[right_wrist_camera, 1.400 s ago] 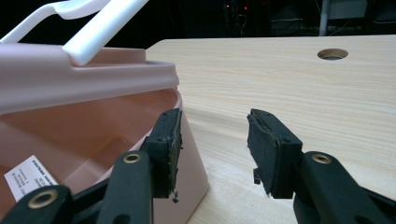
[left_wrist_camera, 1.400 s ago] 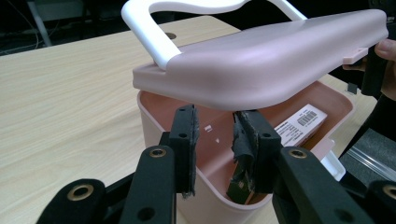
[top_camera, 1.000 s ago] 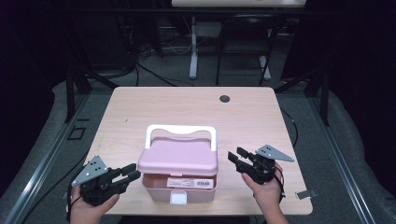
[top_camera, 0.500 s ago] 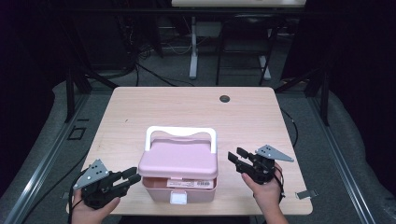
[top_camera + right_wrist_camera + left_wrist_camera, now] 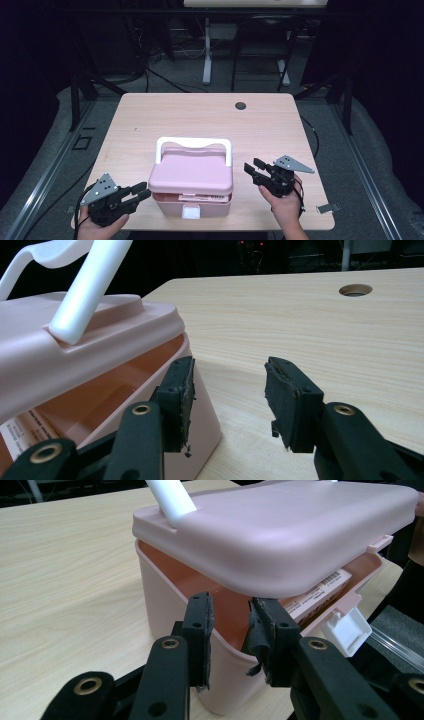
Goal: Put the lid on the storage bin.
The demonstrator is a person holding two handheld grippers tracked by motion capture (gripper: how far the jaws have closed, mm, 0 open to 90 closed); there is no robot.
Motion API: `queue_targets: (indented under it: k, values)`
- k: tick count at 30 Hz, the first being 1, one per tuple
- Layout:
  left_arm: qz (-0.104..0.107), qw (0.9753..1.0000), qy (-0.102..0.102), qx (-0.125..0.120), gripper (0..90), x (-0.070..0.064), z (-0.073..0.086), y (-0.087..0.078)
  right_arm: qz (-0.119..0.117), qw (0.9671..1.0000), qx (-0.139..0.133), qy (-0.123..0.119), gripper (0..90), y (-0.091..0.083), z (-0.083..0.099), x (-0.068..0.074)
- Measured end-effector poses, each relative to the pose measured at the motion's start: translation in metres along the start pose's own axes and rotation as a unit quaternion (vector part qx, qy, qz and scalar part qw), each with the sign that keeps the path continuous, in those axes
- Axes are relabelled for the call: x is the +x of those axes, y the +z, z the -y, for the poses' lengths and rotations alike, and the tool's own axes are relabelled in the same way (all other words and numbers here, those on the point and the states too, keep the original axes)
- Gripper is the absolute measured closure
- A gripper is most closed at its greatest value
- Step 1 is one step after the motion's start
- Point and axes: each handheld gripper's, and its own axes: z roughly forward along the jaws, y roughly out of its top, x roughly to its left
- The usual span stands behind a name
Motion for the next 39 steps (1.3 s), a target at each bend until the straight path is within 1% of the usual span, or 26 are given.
queue_targets:
  k: [3, 4, 5, 9, 15, 16, 19, 20, 21, 23, 24, 27, 30, 31, 33, 34, 36, 37, 39]
  values:
    - [0.002, 1.0, 0.0, 0.009, 69.3, 0.0, 0.003, 0.0, 0.0, 1.0, 0.0, 0.001, 54.1, 0.0, 0.0, 0.0]
    - [0.001, 1.0, -0.003, 0.005, 69.3, 0.0, 0.003, 0.001, 0.0, 1.0, 0.0, 0.001, 54.1, 0.0, 0.0, 0.0]
    - [0.001, 0.9999, 0.0, 0.01, 69.3, 0.001, 0.004, 0.0, 0.0, 1.0, 0.0, 0.0, 54.1, 0.0, 0.0, 0.0]
    - [0.0, 1.0, -0.002, 0.008, 69.3, 0.001, 0.006, 0.001, 0.0, 1.0, 0.001, 0.0, 54.1, 0.0, 0.0, 0.0]
    - [0.002, 0.9999, -0.002, 0.017, 69.3, 0.001, 0.008, 0.0, 0.0, 1.0, 0.001, -0.001, 54.1, 0.0, 0.0, 0.0]
    - [0.001, 0.9999, -0.005, 0.012, 69.3, 0.001, 0.009, 0.001, 0.0, 1.0, 0.001, 0.0, 54.1, 0.0, 0.0, 0.0]
    - [-0.001, 0.9999, -0.006, 0.015, 69.3, 0.001, 0.01, 0.0, 0.0, 1.0, 0.001, 0.001, 54.1, 0.0, 0.0, 0.0]
    - [0.0, 0.9998, -0.005, 0.02, 69.3, 0.001, 0.01, 0.0, 0.0, 1.0, 0.001, 0.001, 54.1, 0.0, 0.0, 0.0]
    - [0.0, 0.9999, -0.006, 0.015, 69.3, 0.001, 0.011, 0.0, 0.0, 1.0, 0.001, 0.002, 54.1, 0.0, 0.0, 0.0]
    - [-0.002, 0.9998, -0.008, 0.017, 69.3, 0.001, 0.013, 0.001, 0.0, 1.0, 0.001, 0.002, 54.1, 0.0, 0.0, 0.0]
    - [-0.002, 0.9997, -0.007, 0.024, 69.3, 0.001, 0.013, 0.0, 0.0, 1.0, 0.001, 0.002, 54.1, 0.0, 0.0, 0.0]
    - [0.0, 0.9997, -0.01, 0.02, 69.3, 0.001, 0.015, 0.0, 0.0, 1.0, 0.0, 0.002, 54.1, 0.0, 0.001, -0.001]
    - [-0.001, 0.9997, -0.009, 0.024, 69.2, 0.001, 0.015, -0.001, -0.001, 1.0, -0.001, 0.003, 54.1, 0.0, 0.001, -0.001]
    - [-0.002, 0.9995, -0.009, 0.029, 69.2, 0.002, 0.015, -0.002, 0.0, 1.0, -0.001, 0.002, 54.1, 0.0, 0.001, -0.001]
    - [-0.004, 0.9997, -0.012, 0.022, 69.1, 0.003, 0.017, -0.002, 0.0, 1.0, -0.001, 0.003, 54.1, 0.0, 0.001, -0.001]
    - [0.001, 0.9997, -0.019, 0.016, 68.9, 0.004, 0.017, -0.003, 0.001, 1.0, -0.001, 0.002, 54.1, 0.0, 0.001, -0.001]
    - [-0.001, 0.9997, -0.022, 0.01, 69.0, 0.005, 0.017, -0.005, 0.001, 1.0, -0.002, 0.004, 54.1, 0.0, 0.001, -0.001]
    - [-0.002, 0.9996, -0.027, 0.006, 69.0, 0.006, 0.017, -0.005, 0.001, 1.0, -0.002, 0.004, 54.1, 0.0, 0.001, -0.001]
    - [-0.002, 0.9996, -0.025, 0.011, 69.0, 0.007, 0.017, -0.005, 0.001, 1.0, -0.002, 0.004, 54.1, 0.0, 0.001, -0.002]
